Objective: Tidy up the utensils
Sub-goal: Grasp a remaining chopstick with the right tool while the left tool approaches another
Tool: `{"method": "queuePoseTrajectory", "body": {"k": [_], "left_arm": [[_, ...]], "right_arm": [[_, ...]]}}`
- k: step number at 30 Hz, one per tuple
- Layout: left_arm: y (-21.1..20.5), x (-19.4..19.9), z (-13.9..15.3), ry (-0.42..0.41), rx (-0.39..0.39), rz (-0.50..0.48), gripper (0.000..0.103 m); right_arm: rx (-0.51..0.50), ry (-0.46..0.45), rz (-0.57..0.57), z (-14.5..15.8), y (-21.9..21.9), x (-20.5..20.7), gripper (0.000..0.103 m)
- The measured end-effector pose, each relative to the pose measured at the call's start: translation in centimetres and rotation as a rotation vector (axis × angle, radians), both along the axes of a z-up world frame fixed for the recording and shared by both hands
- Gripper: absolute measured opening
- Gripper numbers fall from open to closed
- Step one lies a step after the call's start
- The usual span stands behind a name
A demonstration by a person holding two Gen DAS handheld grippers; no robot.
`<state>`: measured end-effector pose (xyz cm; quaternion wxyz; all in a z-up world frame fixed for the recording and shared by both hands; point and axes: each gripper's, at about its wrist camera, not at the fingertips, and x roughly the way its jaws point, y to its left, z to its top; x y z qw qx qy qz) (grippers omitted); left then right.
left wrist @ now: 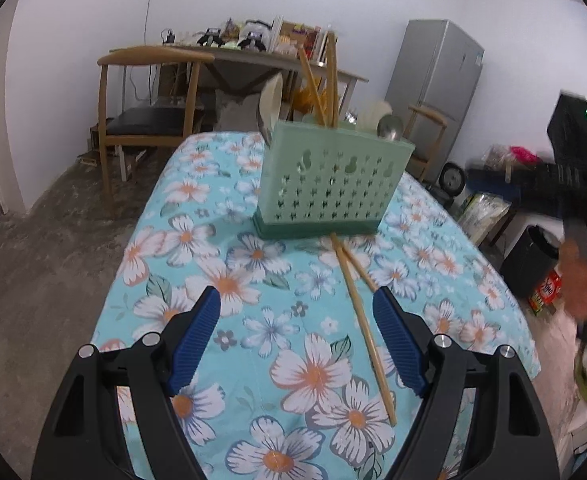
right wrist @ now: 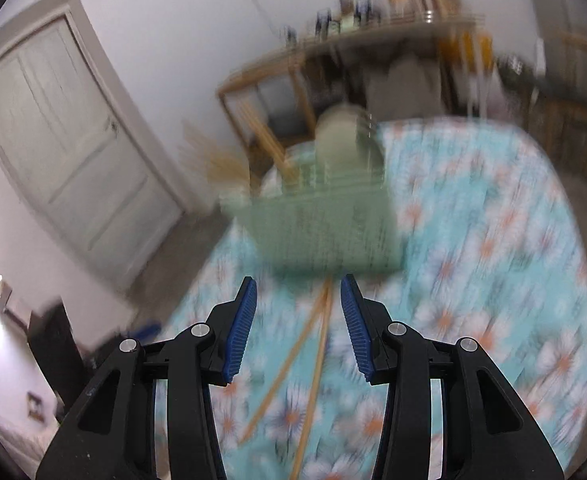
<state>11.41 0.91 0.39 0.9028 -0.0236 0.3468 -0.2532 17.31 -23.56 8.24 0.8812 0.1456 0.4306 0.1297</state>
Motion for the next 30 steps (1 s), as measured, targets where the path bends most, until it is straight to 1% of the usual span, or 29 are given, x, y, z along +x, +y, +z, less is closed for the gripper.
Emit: {"method": "queuePoseTrajectory", "body": {"k": [2, 3, 5, 9, 11, 12, 14, 15, 16, 17, 19, 26, 30], "left_arm": [[-0.8, 0.1, -0.6, 0.027, 0.048, -0.003, 0.079], [-1.3, 0.1, -1.0, 0.041, 0.075, -0.003, 0.079], [-1.9, 0.0, -1.7, 0.057, 0.098, -0.011, 0.079], [-3.1, -0.4, -2.6, 0.061, 0.154, -0.018, 0.08], [-3.5, -0.5, -3.0, 0.062, 0.17, -0.017, 0.08], [-3.6, -0.5, -3.1, 0.064, 0.176, -0.015, 0.081], [-4.0, -0.6, -3.4, 0.068, 0.19, -0.012, 0.081], [-4.1, -0.6, -3.5, 0.071, 0.193, -0.011, 0.081], [-4.3, -0.6, -3.6, 0.073, 0.197, -0.011, 0.081], [-4.5, -0.6, -3.7, 0.074, 0.203, -0.011, 0.081], [-4.8, -0.6, -3.8, 0.074, 0.213, -0.011, 0.081], [-5.6, -0.5, -3.9, 0.062, 0.252, -0.005, 0.082], [-6.7, -0.6, -4.0, 0.044, 0.258, -0.045, 0.082]], "right_arm": [[-0.005, 0.068, 0.016, -2.8, 1.3, -0.1, 0.042], [-0.008, 0.087, 0.016, -3.7, 1.5, -0.3, 0.042], [-0.034, 0.132, 0.013, -6.0, 2.3, -0.3, 0.039], [-0.09, 0.176, 0.008, -8.7, 3.5, 0.2, 0.035], [-0.115, 0.192, 0.013, -9.7, 3.8, 0.4, 0.03], [-0.129, 0.194, 0.014, -10.0, 3.8, 0.6, 0.029], [-0.152, 0.188, 0.009, -10.3, 3.9, 0.8, 0.021], [-0.152, 0.185, 0.008, -10.3, 3.9, 0.9, 0.019], [-0.143, 0.185, 0.006, -10.3, 3.8, 0.9, 0.01], [-0.135, 0.187, 0.001, -10.4, 3.7, 0.7, 0.006], [-0.108, 0.19, -0.014, -10.5, 3.0, 0.2, 0.005], [-0.054, 0.19, -0.092, -10.1, -0.1, -2.0, 0.005], [-0.017, 0.201, -0.117, -10.1, -1.4, -3.3, 0.005]]}}
